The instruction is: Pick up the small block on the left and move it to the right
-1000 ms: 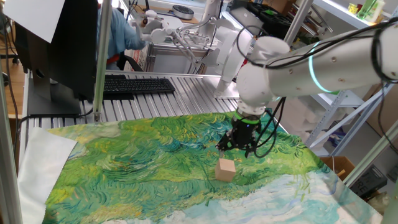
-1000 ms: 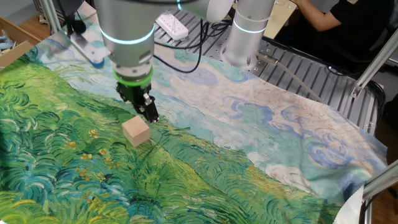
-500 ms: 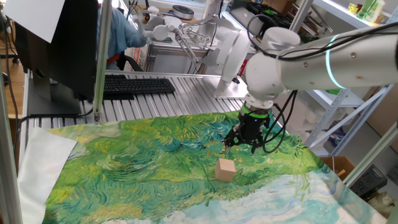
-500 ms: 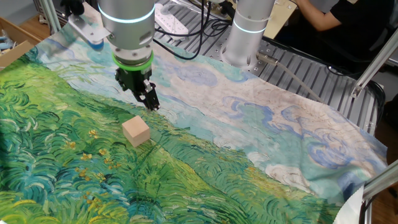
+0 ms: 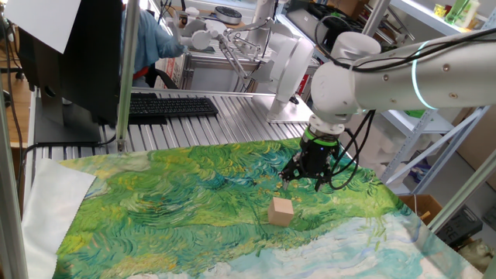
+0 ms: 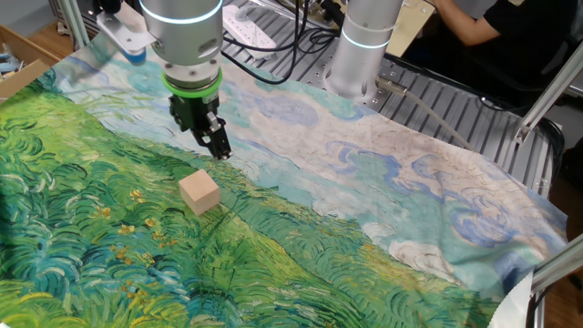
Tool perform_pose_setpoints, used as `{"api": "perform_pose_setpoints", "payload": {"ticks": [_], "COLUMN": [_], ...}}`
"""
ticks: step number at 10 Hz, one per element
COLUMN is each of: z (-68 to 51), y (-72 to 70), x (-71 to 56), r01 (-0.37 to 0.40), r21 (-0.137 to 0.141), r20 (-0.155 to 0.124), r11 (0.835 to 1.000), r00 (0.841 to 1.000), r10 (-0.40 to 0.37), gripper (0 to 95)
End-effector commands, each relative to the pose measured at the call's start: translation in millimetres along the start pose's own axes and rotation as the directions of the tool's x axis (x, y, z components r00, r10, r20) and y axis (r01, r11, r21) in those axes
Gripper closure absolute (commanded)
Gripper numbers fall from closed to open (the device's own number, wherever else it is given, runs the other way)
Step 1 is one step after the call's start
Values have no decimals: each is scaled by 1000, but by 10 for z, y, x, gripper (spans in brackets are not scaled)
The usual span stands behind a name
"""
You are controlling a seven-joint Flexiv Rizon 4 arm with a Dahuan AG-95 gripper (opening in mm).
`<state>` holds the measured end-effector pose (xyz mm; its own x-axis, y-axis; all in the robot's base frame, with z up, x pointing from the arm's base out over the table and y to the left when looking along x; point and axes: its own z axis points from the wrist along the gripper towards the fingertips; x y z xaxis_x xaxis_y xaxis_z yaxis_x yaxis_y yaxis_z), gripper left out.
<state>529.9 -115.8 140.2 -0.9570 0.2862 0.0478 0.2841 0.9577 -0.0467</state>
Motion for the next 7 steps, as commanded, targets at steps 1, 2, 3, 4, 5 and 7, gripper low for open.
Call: {"api": "perform_pose_setpoints", "payload": {"ticks": [1, 2, 3, 4, 5, 7], "z": [-1, -1, -1, -1, -1, -1], "y": [-1, -1, -1, -1, -1, -1], "x": [4, 4, 4, 4, 4, 4], "r01": [-9, 12, 21, 26, 29, 30], "r21": [-1, -1, -1, -1, -1, -2], "r20": [0, 0, -1, -1, -1, -1], "r11": [1000, 1000, 1000, 1000, 1000, 1000], "r00": [1000, 1000, 1000, 1000, 1000, 1000], "r10": [9, -12, -21, -26, -29, -30], "gripper": [380, 380, 570, 570, 570, 760]}}
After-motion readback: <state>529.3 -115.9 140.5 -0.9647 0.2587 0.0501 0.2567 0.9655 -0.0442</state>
